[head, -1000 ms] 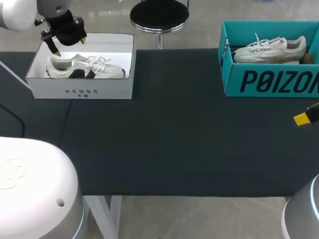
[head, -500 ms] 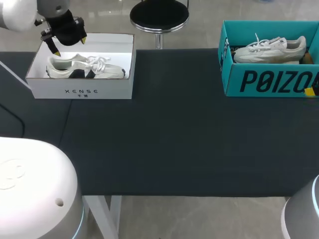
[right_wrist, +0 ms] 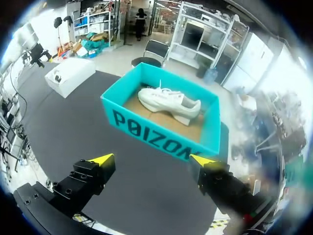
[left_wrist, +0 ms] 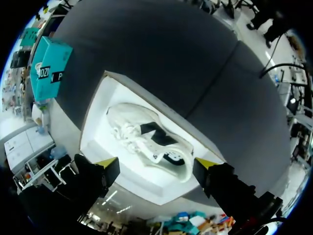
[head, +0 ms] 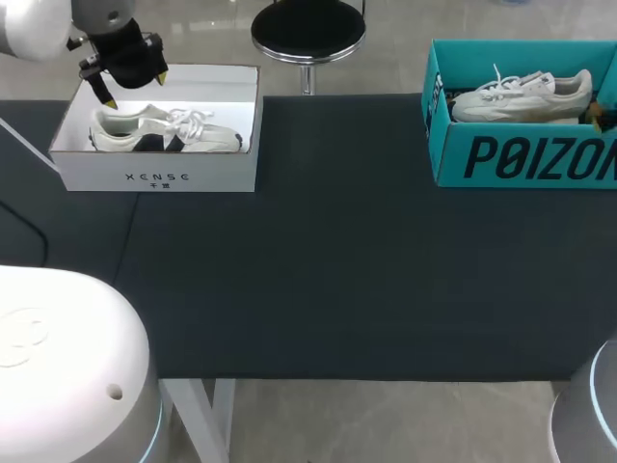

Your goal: Take the shoe out of the shoebox, open the shoe tongue, remove and reinsert the insole, then place the shoe into the shoebox

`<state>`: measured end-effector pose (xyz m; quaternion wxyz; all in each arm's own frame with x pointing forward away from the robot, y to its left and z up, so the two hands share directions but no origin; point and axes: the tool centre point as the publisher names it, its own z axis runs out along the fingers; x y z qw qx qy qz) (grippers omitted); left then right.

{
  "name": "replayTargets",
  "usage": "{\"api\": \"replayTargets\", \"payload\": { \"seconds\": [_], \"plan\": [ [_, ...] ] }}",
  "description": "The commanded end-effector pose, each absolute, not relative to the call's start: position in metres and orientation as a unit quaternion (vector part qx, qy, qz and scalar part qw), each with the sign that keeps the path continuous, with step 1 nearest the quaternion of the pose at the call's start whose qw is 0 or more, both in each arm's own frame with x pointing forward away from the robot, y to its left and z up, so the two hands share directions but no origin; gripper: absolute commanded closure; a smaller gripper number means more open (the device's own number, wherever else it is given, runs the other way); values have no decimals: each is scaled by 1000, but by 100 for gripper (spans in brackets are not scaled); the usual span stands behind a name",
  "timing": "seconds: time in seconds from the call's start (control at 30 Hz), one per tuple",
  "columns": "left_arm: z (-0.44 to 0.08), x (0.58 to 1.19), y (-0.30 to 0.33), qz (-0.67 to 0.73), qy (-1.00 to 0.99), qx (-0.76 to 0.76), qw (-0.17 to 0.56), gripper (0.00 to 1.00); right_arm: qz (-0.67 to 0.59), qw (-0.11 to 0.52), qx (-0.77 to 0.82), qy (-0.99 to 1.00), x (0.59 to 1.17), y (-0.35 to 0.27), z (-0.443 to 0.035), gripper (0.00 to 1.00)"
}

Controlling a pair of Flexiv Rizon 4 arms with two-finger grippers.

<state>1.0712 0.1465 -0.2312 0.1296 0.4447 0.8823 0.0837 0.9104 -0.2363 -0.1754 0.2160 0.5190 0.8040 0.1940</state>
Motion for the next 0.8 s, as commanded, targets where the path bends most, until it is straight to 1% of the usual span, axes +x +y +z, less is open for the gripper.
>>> {"api": "replayTargets", "payload": {
  "seconds": [0.03,0.5,0.63,0.73,0.8],
  "plan": [
    [-231,1071,147,85,882,445,130,0,97,155,542,820,943,-220,-162,0],
    [-231,1071,147,85,882,445,130,0,90,153,555,812,946,-221,-164,0],
    [-231,1071,147,85,882,445,130,0,34,104,638,762,984,-229,-171,0],
    [-231,1071,147,85,882,445,130,0,24,92,655,749,1015,-228,-169,0],
    [-231,1071,147,85,882,445,130,0,27,99,660,744,1036,-231,-170,0]
  ]
}}
